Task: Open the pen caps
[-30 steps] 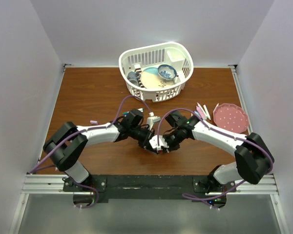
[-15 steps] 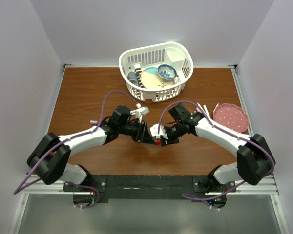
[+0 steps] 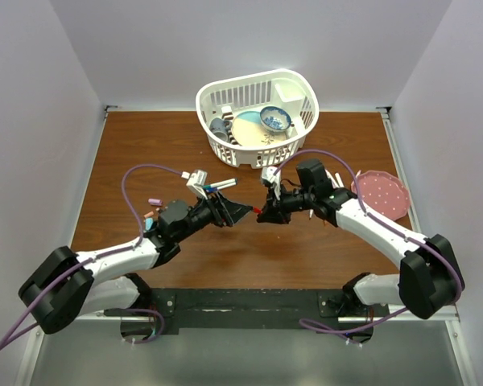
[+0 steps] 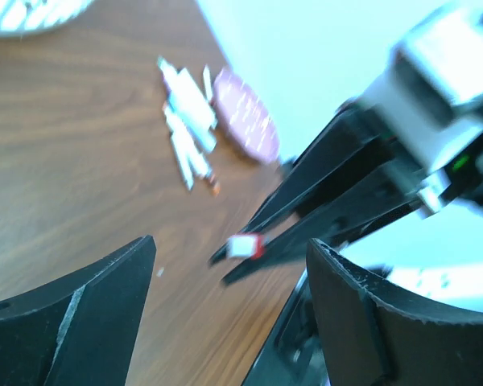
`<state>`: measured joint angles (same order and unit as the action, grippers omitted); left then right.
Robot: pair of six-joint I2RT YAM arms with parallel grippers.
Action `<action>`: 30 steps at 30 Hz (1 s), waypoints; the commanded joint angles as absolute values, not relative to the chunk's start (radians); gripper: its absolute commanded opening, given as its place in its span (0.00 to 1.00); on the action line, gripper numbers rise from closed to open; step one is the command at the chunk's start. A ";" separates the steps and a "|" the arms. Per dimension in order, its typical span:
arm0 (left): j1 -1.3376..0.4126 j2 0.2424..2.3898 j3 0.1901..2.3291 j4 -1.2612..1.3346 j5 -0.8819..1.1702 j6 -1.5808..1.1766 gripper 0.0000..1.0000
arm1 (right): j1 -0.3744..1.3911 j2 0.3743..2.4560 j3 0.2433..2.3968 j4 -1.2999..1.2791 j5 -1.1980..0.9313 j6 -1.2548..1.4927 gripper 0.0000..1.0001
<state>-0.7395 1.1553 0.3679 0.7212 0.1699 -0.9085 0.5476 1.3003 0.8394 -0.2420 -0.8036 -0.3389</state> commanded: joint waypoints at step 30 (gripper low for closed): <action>-0.833 1.356 0.491 1.034 -0.119 -0.967 0.00 | 0.545 1.281 0.773 0.087 -0.733 0.080 0.00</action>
<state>-0.8326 1.3808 0.4664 0.9802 -0.0811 -1.0321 0.5472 1.2869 0.7765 0.0700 -0.7246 0.0612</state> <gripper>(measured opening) 0.130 0.111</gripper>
